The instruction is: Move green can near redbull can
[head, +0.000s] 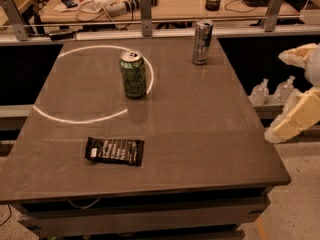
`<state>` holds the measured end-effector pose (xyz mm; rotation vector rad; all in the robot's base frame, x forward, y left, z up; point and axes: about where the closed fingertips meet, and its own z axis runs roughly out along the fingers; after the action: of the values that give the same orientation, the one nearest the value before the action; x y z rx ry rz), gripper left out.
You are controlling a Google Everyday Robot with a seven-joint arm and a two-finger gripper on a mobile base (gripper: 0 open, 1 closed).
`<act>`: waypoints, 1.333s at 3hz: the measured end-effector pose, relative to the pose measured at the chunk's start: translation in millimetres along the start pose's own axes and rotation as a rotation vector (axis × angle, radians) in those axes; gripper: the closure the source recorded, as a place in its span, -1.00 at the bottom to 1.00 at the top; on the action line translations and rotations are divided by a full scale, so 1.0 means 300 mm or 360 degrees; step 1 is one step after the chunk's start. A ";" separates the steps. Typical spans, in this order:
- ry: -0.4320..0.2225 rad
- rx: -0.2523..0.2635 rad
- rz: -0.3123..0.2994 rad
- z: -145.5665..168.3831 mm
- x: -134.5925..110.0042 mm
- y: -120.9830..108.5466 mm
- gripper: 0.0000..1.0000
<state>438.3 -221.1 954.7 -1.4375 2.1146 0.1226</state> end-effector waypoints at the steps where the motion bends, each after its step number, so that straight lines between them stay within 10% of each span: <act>1: -0.0317 0.0052 0.0050 0.102 0.045 -0.001 -1.00; 4: -0.1292 0.0010 0.0298 0.106 -0.113 0.092 -1.00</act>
Offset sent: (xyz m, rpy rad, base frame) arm 0.0001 0.0468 0.0350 0.9762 -0.4055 0.0853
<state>435.6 -169.4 938.8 -0.9406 1.5472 0.6512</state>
